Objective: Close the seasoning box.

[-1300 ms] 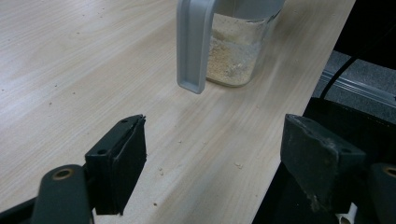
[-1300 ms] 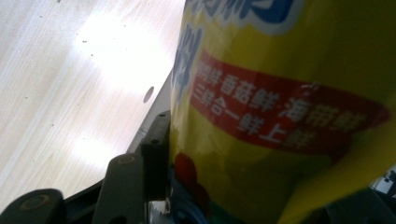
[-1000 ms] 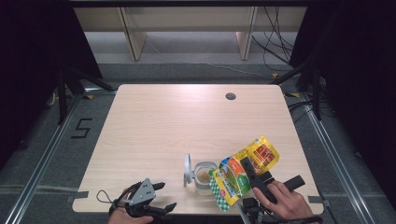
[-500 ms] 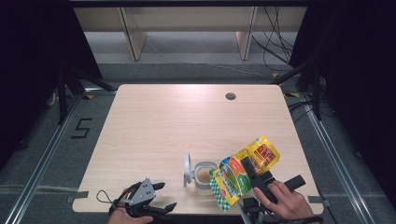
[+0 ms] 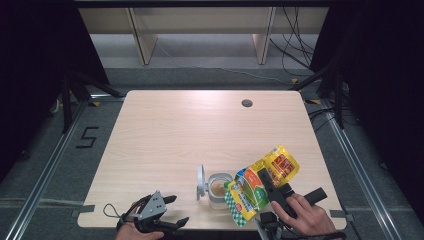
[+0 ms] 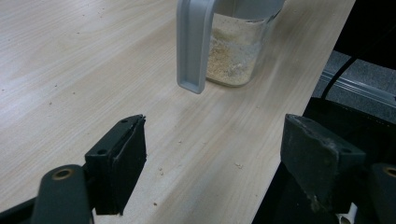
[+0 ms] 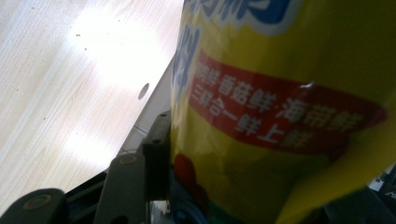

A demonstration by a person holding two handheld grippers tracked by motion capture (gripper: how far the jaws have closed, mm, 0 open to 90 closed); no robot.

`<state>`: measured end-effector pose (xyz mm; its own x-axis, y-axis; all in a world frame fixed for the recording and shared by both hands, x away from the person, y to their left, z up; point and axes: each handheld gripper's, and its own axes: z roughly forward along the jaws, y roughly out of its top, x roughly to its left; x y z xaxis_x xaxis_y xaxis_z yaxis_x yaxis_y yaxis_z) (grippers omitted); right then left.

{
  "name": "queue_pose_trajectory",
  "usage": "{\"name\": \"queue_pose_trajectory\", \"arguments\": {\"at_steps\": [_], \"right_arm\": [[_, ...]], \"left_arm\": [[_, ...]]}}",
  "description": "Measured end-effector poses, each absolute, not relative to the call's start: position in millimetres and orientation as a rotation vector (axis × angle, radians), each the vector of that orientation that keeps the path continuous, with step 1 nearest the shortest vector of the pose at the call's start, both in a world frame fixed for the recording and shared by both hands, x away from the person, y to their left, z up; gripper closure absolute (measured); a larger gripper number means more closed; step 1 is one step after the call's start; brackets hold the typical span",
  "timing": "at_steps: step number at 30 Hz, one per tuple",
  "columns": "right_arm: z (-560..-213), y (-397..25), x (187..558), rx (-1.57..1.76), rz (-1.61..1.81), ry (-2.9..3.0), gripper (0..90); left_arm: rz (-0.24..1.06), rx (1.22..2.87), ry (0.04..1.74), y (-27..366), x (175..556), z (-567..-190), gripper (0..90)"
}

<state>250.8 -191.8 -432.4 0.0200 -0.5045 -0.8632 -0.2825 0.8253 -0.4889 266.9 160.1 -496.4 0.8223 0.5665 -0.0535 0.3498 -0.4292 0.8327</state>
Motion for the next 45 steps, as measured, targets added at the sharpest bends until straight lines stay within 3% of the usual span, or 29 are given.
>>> {"name": "queue_pose_trajectory", "arguments": {"at_steps": [45], "right_arm": [[-432.5,-195.2,251.6,-0.606,-0.165,1.594,54.7]], "left_arm": [[0.290,2.078,0.668,161.1,267.4,-495.6,22.1]]}}
